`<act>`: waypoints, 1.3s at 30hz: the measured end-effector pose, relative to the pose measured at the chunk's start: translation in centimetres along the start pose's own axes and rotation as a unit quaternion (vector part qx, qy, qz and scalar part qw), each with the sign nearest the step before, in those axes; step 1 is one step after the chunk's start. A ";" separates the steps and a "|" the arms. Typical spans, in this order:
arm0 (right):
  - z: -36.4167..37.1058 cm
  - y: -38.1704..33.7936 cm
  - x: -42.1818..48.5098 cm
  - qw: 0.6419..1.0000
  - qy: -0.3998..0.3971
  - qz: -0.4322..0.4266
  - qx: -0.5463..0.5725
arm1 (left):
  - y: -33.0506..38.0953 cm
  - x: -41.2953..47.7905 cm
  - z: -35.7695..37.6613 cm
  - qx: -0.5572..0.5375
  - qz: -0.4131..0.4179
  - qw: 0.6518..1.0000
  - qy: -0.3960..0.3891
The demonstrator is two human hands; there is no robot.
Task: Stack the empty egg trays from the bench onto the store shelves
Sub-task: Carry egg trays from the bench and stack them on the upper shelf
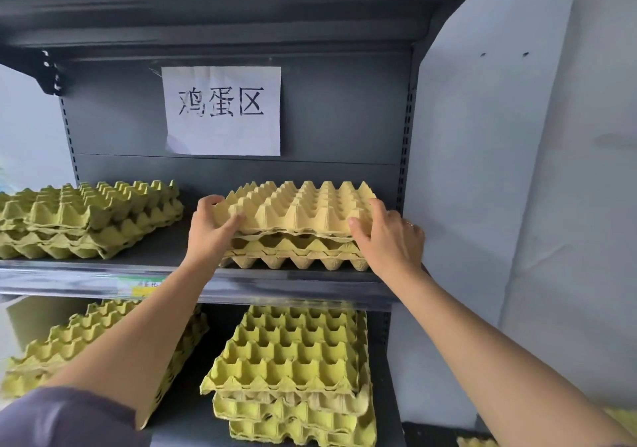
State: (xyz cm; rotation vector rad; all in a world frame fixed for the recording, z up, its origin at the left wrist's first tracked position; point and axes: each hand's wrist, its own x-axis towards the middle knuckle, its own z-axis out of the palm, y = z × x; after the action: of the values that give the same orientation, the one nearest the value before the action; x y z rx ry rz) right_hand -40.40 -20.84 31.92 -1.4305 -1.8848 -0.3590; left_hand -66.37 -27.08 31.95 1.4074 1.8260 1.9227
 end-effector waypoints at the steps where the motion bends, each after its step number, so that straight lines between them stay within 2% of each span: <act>1: 0.0 -0.1 0.0 1.000 -0.001 -0.002 -0.003 | 0.0 0.0 -0.3 0.002 0.005 1.000 -0.008; 4: -0.3 0.1 -0.1 1.000 0.008 -0.020 0.005 | 0.2 -0.2 -0.9 0.059 0.022 0.998 0.014; 7: -0.5 0.4 -0.4 0.996 0.052 -0.065 0.018 | 1.5 -0.8 -1.0 0.167 0.111 0.978 0.059; 13: -1.6 2.4 -1.2 0.989 0.104 -0.104 0.006 | 4.3 -2.5 1.7 0.281 0.244 0.928 -0.005; 20: -5.4 9.5 -2.8 0.981 0.144 -0.123 -0.029 | 8.2 -5.8 8.4 0.309 0.360 0.879 -0.045; 26: -7.9 22.2 -6.8 0.987 0.102 -0.119 -0.044 | 10.8 -13.6 18.1 0.273 0.479 0.831 -0.073; 30: -8.5 30.6 -10.5 0.990 0.051 -0.117 -0.059 | 11.5 -19.9 25.6 0.243 0.485 0.829 -0.134; 34: -6.6 38.1 -14.7 0.992 -0.037 -0.090 -0.075 | 9.8 -25.9 32.6 0.229 0.438 0.833 -0.246; 39: -3.2 44.8 -19.5 0.985 -0.146 -0.041 -0.078 | 4.8 -31.2 39.4 0.230 0.374 0.833 -0.336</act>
State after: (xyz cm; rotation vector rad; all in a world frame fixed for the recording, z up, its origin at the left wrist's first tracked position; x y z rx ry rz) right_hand 4.17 -21.38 11.56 -1.5804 -2.1977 -0.3576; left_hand -19.91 -20.81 13.08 2.8145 1.5096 0.8693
